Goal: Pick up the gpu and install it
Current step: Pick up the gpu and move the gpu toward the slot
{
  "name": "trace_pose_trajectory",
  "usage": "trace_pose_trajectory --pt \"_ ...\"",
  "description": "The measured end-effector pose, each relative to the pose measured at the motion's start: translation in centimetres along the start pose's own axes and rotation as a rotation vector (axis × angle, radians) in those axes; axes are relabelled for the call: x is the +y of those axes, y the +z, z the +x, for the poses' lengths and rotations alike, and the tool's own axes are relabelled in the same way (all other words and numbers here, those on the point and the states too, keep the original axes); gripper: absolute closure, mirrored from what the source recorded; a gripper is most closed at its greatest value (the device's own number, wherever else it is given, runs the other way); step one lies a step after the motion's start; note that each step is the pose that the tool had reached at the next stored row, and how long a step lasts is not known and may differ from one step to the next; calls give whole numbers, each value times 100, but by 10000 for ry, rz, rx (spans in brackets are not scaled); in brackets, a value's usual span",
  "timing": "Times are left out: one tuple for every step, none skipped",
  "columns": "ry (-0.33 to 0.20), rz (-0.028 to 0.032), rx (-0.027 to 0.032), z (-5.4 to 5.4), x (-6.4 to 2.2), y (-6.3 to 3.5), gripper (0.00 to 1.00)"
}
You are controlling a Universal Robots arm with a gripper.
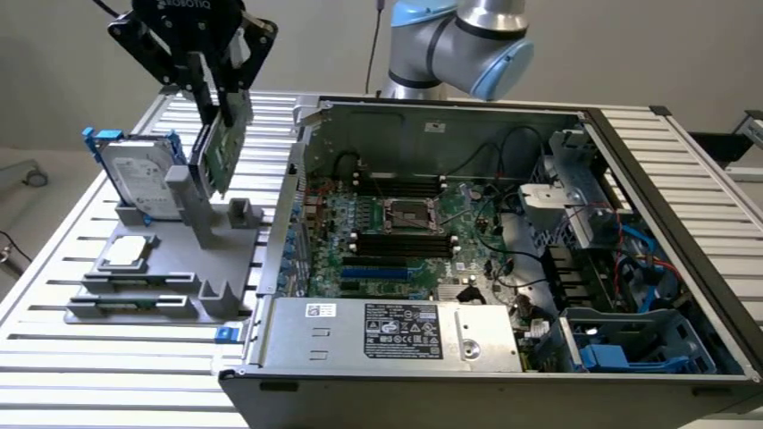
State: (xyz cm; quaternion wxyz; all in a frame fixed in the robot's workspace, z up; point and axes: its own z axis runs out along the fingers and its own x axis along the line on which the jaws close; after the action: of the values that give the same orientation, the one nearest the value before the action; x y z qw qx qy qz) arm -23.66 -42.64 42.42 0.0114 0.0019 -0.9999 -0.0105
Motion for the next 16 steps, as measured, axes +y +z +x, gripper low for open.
trace_pose_trajectory --pt "0 -7 1 -45 0 -9 74" --pt "1 -18 0 -93 0 -16 74" --pt "0 -32 0 -138 0 -21 74" --pt "-1 -48 1 -185 0 -26 74" --pt "-1 -71 1 -230 0 -28 74" --pt "-2 -106 1 -274 0 -29 74" --pt "-3 -146 0 -319 -1 -30 74" --pt "-4 -180 -1 -365 -1 -31 74" --pt "-5 -211 0 -410 -1 -32 74" --pt "-4 -235 -1 -454 -1 -33 74" --pt "-5 -250 0 -499 -1 -35 74" --pt "-5 -259 -1 -546 -1 -35 74" --pt "-6 -265 -1 -591 -2 -36 74" --pt "-5 -268 0 -640 -2 -36 74" --pt "-6 -268 1 -683 -2 -36 74" --pt "-5 -267 1 -728 -2 -36 74"
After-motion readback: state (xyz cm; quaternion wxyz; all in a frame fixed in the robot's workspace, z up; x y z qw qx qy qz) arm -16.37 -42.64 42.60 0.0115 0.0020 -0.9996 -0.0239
